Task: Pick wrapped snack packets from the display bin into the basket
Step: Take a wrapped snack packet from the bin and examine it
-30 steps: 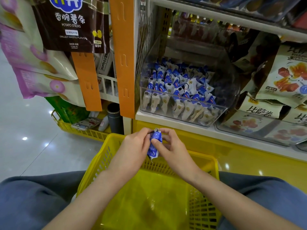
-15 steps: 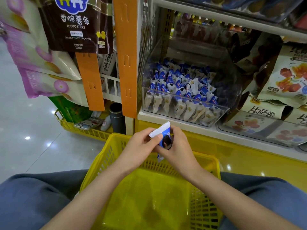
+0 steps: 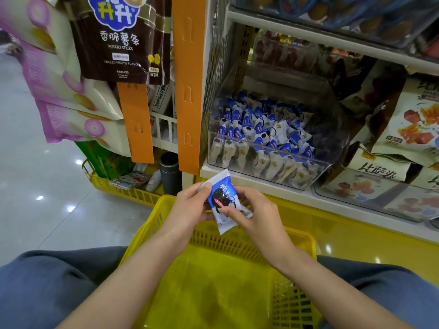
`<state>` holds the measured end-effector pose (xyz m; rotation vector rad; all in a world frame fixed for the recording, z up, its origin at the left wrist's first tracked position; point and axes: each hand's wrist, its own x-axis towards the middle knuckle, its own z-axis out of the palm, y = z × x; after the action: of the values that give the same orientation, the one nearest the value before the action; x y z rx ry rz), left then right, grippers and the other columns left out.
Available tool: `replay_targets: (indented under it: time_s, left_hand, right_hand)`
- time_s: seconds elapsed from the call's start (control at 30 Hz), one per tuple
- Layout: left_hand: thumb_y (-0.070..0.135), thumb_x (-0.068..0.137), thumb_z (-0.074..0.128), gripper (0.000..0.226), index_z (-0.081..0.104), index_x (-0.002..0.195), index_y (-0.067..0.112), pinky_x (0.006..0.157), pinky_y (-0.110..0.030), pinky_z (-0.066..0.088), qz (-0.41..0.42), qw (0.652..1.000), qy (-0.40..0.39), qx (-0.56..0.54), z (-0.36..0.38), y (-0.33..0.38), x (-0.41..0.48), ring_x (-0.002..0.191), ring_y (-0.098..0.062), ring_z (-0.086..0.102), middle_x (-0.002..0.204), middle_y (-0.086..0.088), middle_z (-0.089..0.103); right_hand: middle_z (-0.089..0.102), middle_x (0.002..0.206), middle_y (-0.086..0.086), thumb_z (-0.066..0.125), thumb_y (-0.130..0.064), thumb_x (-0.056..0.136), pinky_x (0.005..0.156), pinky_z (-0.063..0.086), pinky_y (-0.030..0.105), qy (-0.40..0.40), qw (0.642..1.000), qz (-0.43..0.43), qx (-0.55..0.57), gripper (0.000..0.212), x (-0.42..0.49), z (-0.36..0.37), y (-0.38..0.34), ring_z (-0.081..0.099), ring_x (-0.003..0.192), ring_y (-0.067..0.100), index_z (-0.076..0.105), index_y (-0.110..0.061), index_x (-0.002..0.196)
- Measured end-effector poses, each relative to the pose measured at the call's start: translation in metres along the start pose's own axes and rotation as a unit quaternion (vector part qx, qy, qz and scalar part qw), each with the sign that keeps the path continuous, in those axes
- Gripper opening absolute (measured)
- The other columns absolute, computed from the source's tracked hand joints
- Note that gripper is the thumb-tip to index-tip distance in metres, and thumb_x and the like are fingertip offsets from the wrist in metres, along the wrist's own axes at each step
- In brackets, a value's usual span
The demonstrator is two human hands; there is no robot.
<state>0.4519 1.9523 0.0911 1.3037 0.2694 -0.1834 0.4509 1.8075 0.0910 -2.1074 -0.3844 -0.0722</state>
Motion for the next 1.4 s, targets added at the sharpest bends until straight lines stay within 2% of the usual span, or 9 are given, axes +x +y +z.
replay_targets:
  time_s: [0.17,0.37,0.47,0.6,0.73,0.97,1.13,1.3,1.4]
  left_hand:
    - [0.029,0.092,0.051,0.029,0.061,0.112,0.009,0.070,-0.031,0.058,-0.043,0.993,-0.077,-0.084,0.002,0.002,-0.001,0.086,-0.019,0.069,0.100,-0.010,0.072]
    - [0.023,0.091,0.054,0.028,0.059,0.115,0.010,0.074,-0.030,0.057,0.005,0.994,-0.076,-0.081,0.000,0.010,0.000,0.097,-0.019,0.068,0.104,-0.008,0.071]
    - [0.015,0.089,0.057,0.024,0.060,0.112,0.011,0.071,-0.026,0.057,0.043,0.995,-0.073,-0.049,0.002,0.014,-0.001,0.089,-0.014,0.069,0.096,-0.002,0.073]
    - [0.016,0.089,0.058,0.021,0.062,0.109,0.013,0.081,-0.031,0.055,0.069,0.997,-0.018,-0.032,-0.003,0.022,0.001,0.089,-0.013,0.068,0.097,-0.001,0.073]
    - [0.018,0.089,0.058,0.019,0.061,0.107,0.015,0.084,-0.034,0.054,0.071,0.997,-0.008,-0.036,-0.006,0.029,0.003,0.092,-0.015,0.068,0.099,-0.001,0.072]
    - [0.021,0.089,0.058,0.030,0.055,0.119,0.015,0.083,-0.036,0.055,0.067,0.997,-0.012,-0.030,-0.010,0.034,0.005,0.091,-0.014,0.069,0.105,-0.003,0.070]
    - [0.028,0.088,0.059,0.036,0.052,0.122,0.022,0.085,-0.033,0.054,0.067,0.998,-0.012,-0.014,-0.011,0.035,0.005,0.096,-0.011,0.066,0.109,-0.002,0.066]
    - [0.025,0.088,0.061,0.038,0.053,0.124,0.024,0.094,-0.035,0.048,0.078,0.997,0.005,0.017,-0.013,0.035,0.003,0.110,-0.014,0.058,0.115,0.001,0.064]
    - [0.021,0.085,0.065,0.037,0.054,0.120,0.019,0.077,-0.023,0.048,0.080,0.997,0.021,0.008,-0.014,0.036,0.002,0.105,-0.011,0.060,0.113,0.002,0.065]
  right_hand:
    - [0.063,0.098,-0.017,0.069,-0.025,0.080,0.077,0.047,0.013,0.046,0.998,0.003,0.047,0.031,0.005,-0.002,-0.004,0.059,0.090,-0.002,0.050,-0.041,0.098]
    - [0.063,0.098,-0.019,0.065,-0.018,0.084,0.073,0.050,0.015,0.009,0.997,-0.018,0.069,0.032,0.012,-0.014,-0.011,0.061,0.086,-0.002,0.050,-0.038,0.104]
    - [0.067,0.093,-0.016,0.064,-0.014,0.085,0.073,0.052,0.015,0.002,0.996,-0.020,0.085,0.024,0.022,-0.022,-0.018,0.063,0.087,-0.002,0.056,-0.032,0.098]
    - [0.063,0.097,-0.016,0.059,-0.023,0.087,0.079,0.046,0.008,0.032,0.998,-0.059,-0.007,0.017,0.049,-0.046,-0.028,0.060,0.092,-0.004,0.056,-0.030,0.103]
    - [0.063,0.093,-0.005,0.057,-0.025,0.091,0.059,0.050,0.012,0.111,0.984,0.006,-0.138,0.018,0.106,-0.073,-0.024,0.062,0.086,0.008,0.060,-0.018,0.107]
    - [0.066,0.097,0.006,0.066,-0.027,0.086,0.076,0.043,0.025,-0.075,0.940,0.139,-0.303,0.027,0.158,-0.080,-0.003,0.059,0.086,0.015,0.064,-0.010,0.106]
    - [0.063,0.087,0.001,0.067,-0.026,0.084,0.076,0.046,0.028,-0.082,0.924,0.140,-0.347,0.010,0.160,-0.077,-0.004,0.061,0.088,0.019,0.062,-0.017,0.085]
    - [0.065,0.088,0.000,0.062,-0.028,0.087,0.071,0.046,0.029,0.005,0.928,0.117,-0.354,0.008,0.151,-0.084,-0.021,0.059,0.082,0.017,0.062,-0.020,0.086]
    - [0.063,0.081,-0.004,0.057,-0.029,0.090,0.070,0.051,0.033,0.130,0.931,-0.011,-0.342,0.009,0.132,-0.096,-0.040,0.061,0.075,0.015,0.061,-0.021,0.091]
